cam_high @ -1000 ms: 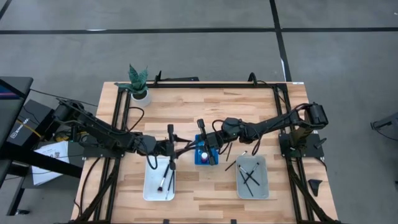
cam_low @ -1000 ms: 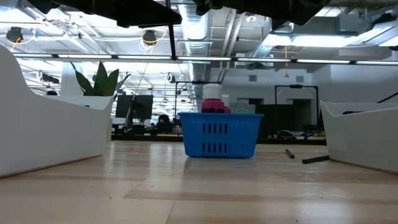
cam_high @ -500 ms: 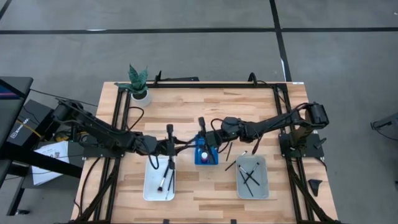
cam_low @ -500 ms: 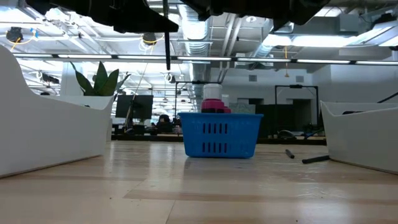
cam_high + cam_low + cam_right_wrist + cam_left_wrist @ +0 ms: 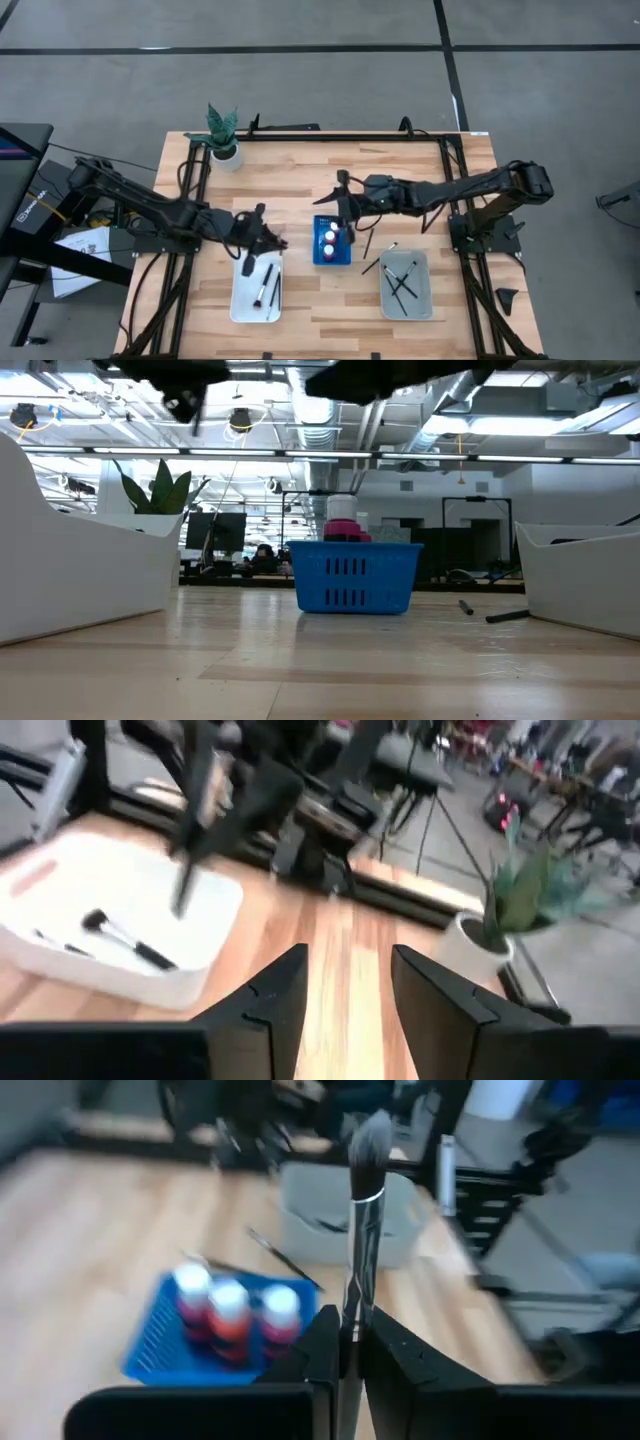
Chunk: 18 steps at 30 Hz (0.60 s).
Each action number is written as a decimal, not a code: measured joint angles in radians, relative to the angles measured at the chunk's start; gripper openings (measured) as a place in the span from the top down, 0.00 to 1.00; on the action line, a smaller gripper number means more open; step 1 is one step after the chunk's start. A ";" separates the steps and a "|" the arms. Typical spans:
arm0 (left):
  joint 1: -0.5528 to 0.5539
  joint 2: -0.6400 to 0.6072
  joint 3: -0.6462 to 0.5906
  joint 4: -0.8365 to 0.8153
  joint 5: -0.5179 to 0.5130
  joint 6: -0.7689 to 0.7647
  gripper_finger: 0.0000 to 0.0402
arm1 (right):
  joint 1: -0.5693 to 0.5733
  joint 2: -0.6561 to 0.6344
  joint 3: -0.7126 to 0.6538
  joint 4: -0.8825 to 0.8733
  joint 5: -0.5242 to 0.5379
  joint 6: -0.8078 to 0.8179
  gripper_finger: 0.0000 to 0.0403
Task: Pick & Place Paint Supplies
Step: Put the top eyeshadow brush into the white bin
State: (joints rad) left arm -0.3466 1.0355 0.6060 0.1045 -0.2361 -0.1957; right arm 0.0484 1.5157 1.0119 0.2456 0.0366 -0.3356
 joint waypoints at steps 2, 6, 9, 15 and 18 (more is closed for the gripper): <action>0.000 -0.019 0.000 -0.037 0.044 -0.091 0.95 | -0.005 -0.002 0.000 -0.037 0.015 0.002 0.65; 0.000 -0.027 0.000 -0.082 0.169 -0.291 0.95 | -0.018 0.000 0.000 -0.116 0.067 -0.001 0.65; -0.004 -0.019 0.000 -0.082 0.250 -0.458 0.95 | -0.035 0.000 0.000 -0.172 0.118 -0.001 0.66; -0.071 -0.018 0.000 -0.136 0.254 -0.709 0.95 | -0.065 0.000 0.000 -0.240 0.125 0.027 0.68; -0.121 0.010 0.000 -0.181 0.189 -0.796 0.95 | -0.080 0.000 0.000 -0.284 0.126 0.045 0.68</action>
State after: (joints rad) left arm -0.4680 1.0454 0.6060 -0.0770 -0.0468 -0.9918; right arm -0.0319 1.5154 1.0119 -0.0386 0.1623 -0.2908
